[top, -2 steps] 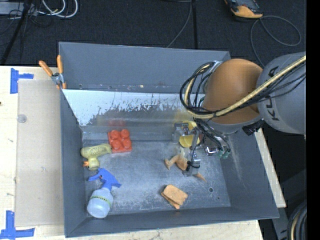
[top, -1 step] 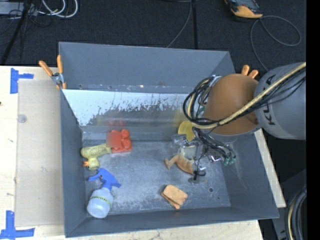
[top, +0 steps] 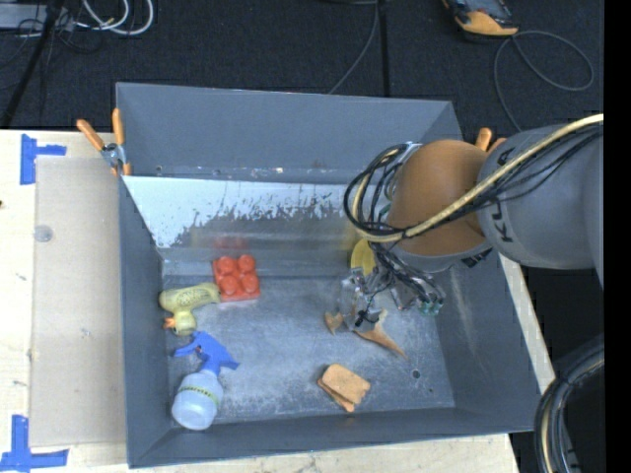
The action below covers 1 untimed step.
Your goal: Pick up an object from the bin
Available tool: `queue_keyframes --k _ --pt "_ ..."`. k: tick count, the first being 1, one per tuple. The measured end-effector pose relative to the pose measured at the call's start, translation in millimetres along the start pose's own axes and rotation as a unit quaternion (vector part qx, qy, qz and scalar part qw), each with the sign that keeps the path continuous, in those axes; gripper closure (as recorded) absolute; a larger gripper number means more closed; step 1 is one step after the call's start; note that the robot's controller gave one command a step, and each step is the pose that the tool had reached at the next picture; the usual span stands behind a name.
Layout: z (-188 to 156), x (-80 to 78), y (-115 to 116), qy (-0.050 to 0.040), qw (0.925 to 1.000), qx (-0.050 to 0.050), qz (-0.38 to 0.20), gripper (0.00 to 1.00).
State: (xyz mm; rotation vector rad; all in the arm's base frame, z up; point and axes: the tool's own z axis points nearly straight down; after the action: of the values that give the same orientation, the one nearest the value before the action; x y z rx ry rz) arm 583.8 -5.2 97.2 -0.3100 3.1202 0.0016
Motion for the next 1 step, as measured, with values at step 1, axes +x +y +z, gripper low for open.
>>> queue_keyframes --k 1 --pt "0.0 0.0 -0.1 0.0 1.0 0.0 0.0 1.0"
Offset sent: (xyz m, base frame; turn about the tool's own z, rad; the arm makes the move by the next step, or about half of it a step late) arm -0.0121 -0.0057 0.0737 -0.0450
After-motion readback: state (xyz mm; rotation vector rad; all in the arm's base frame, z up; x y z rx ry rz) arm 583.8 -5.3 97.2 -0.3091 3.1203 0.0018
